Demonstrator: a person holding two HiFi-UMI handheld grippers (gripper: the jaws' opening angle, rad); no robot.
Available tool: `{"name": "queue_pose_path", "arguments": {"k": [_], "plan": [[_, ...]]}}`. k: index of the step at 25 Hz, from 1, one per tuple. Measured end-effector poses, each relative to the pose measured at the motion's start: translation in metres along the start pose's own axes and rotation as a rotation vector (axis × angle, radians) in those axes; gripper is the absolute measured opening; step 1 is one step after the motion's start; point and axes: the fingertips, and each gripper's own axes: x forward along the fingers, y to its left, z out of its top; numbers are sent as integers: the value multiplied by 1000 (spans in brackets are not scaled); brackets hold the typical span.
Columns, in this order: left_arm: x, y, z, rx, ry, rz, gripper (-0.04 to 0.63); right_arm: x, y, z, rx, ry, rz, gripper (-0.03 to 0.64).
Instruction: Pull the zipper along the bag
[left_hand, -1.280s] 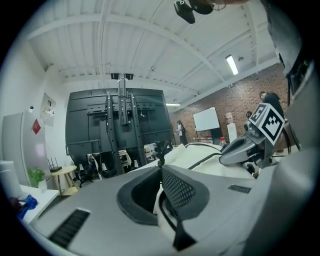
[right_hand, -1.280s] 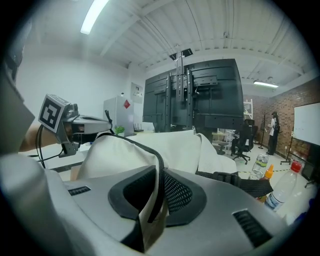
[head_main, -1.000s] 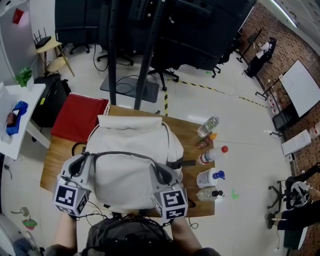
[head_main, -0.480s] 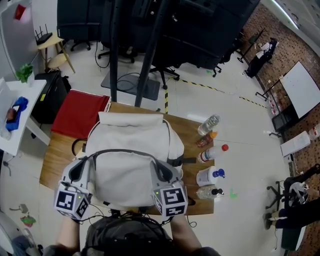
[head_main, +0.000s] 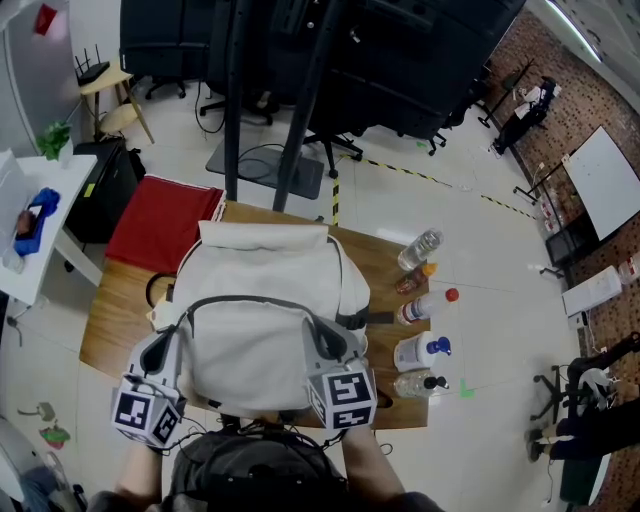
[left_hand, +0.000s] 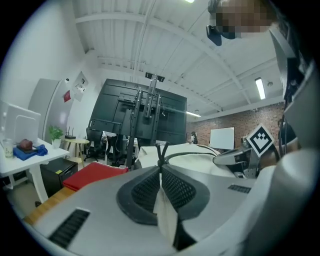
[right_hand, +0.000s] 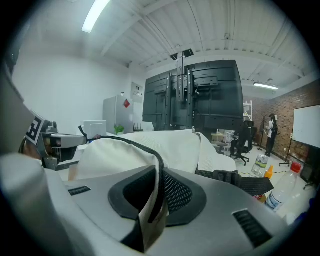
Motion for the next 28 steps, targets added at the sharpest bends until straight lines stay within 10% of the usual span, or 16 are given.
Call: {"name": "queue_pose_path", "arguments": {"k": [28], "plan": [[-60,2,-99,18,158,110,32,-6,0,1,4,-27,17,75]]}}
